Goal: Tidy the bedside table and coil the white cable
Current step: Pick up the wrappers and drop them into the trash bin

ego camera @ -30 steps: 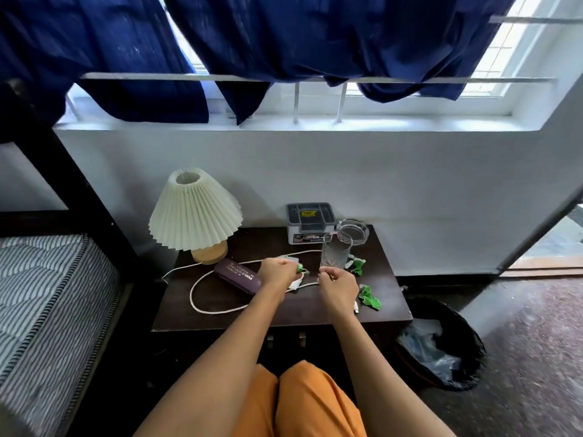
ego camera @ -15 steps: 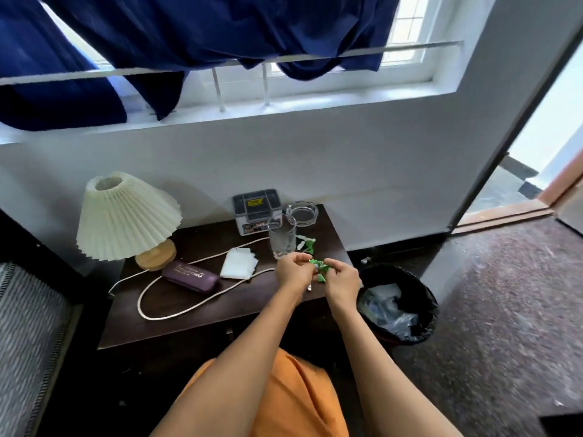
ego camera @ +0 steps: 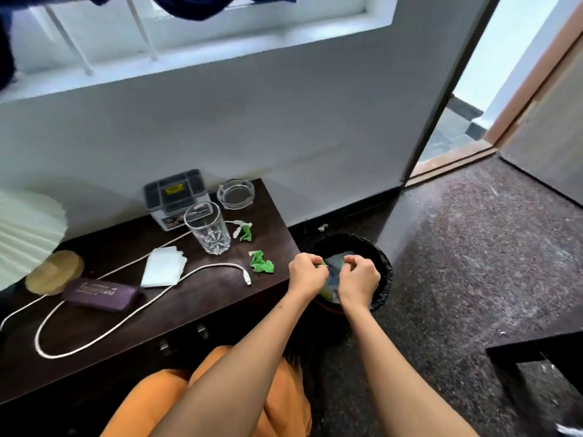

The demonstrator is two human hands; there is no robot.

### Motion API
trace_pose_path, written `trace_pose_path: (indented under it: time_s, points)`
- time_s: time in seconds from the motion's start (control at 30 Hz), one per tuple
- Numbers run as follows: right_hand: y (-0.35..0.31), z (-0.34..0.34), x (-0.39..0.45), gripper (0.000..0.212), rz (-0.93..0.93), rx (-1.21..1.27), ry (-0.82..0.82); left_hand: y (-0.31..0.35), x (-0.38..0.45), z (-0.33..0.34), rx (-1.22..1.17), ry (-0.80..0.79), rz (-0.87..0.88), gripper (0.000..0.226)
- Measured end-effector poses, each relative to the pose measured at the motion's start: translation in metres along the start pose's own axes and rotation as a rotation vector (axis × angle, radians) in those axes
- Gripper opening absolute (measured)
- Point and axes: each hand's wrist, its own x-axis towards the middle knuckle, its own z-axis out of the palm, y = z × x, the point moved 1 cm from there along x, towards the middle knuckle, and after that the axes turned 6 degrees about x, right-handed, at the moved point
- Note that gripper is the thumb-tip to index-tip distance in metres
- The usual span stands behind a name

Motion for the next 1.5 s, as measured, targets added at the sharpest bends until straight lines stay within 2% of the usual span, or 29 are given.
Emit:
trace_pose_path:
  time_s: [0.1, 0.23, 0.33, 0.37, 0.5, 0.6, 0.73, 0.97, 1.07, 1.2, 1.37, 1.5]
  points:
    - [0.011, -0.003, 0.016, 0.032, 0.027, -0.076, -0.066, 0.009, 0.011, 0.019, 0.061, -0.14, -0.022, 0.02]
    - [0.015, -0.003, 0.029, 0.044, 0.027, -0.21, -0.234, 0.022, 0.027, 0.036, 0.006, -0.329, -0.051, 0.021]
    - [0.014, -0.004, 0.032, 0.055, 0.061, -0.317, -0.291, 0.026, 0.035, 0.039, -0.068, -0.404, -0.064, 0.05]
    - [0.013, -0.003, 0.032, 0.056, 0.071, -0.326, -0.299, 0.027, 0.035, 0.037, -0.085, -0.41, -0.065, 0.052]
    - [0.008, 0.0, 0.026, 0.056, 0.099, -0.335, -0.299, 0.02, 0.038, 0.031, -0.177, -0.369, -0.115, 0.048]
    - [0.002, 0.005, 0.017, 0.054, 0.087, -0.339, -0.306, 0.011, 0.035, 0.017, -0.18, -0.278, -0.105, 0.032]
    - [-0.014, 0.013, -0.003, 0.053, 0.03, -0.319, -0.319, -0.005, 0.025, -0.009, -0.236, -0.099, -0.13, 0.041]
    - [-0.054, 0.035, -0.054, 0.05, -0.126, -0.288, -0.385, -0.057, 0.007, -0.08, -0.443, 0.124, -0.249, 0.037]
    - [-0.063, 0.043, -0.063, 0.049, -0.168, -0.295, -0.414, -0.089, 0.025, -0.084, -0.46, 0.137, -0.27, 0.037]
    - [-0.073, 0.056, -0.088, 0.047, -0.218, -0.336, -0.474, -0.092, -0.01, -0.122, -0.448, 0.178, -0.241, 0.014]
    - [-0.077, 0.076, -0.107, 0.04, -0.28, -0.417, -0.545, -0.108, -0.029, -0.149, -0.434, 0.213, -0.211, 0.021]
    - [-0.077, 0.09, -0.109, 0.049, -0.347, -0.484, -0.601, -0.12, -0.025, -0.148, -0.371, 0.195, -0.228, 0.018]
